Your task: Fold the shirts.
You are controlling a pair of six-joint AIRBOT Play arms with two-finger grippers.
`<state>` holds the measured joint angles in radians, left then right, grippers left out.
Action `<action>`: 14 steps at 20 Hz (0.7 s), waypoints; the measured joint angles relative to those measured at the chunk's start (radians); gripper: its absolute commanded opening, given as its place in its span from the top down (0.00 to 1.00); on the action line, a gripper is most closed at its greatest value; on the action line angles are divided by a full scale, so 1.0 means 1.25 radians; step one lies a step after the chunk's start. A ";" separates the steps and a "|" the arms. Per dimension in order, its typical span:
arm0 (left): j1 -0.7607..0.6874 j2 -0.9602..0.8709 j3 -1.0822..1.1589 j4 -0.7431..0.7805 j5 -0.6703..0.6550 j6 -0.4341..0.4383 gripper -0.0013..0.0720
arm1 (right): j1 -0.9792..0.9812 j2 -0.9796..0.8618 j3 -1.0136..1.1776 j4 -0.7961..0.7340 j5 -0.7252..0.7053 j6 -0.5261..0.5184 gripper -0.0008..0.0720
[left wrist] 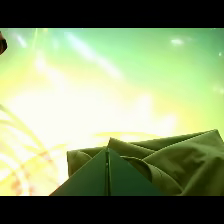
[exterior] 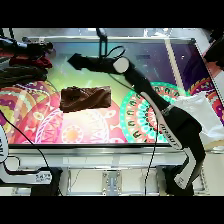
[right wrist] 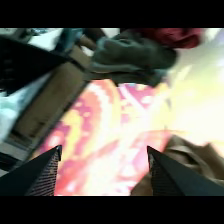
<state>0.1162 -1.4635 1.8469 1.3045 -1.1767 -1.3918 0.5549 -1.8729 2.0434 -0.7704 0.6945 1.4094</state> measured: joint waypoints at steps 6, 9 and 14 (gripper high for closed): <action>0.002 -0.006 0.000 0.000 -0.007 0.010 0.97 | -0.204 -0.028 -0.100 -0.151 0.191 0.168 0.29; 0.002 -0.020 0.000 0.000 -0.008 0.011 0.97 | -0.262 -0.107 -0.130 -0.052 0.289 0.154 0.15; 0.002 -0.034 -0.003 0.000 -0.009 0.013 0.97 | -0.272 -0.214 -0.144 0.128 0.336 0.096 0.15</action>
<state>0.1188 -1.5063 1.8431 1.3045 -1.1873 -1.3750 0.2146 -2.1403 1.8633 -0.6098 1.1141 1.5288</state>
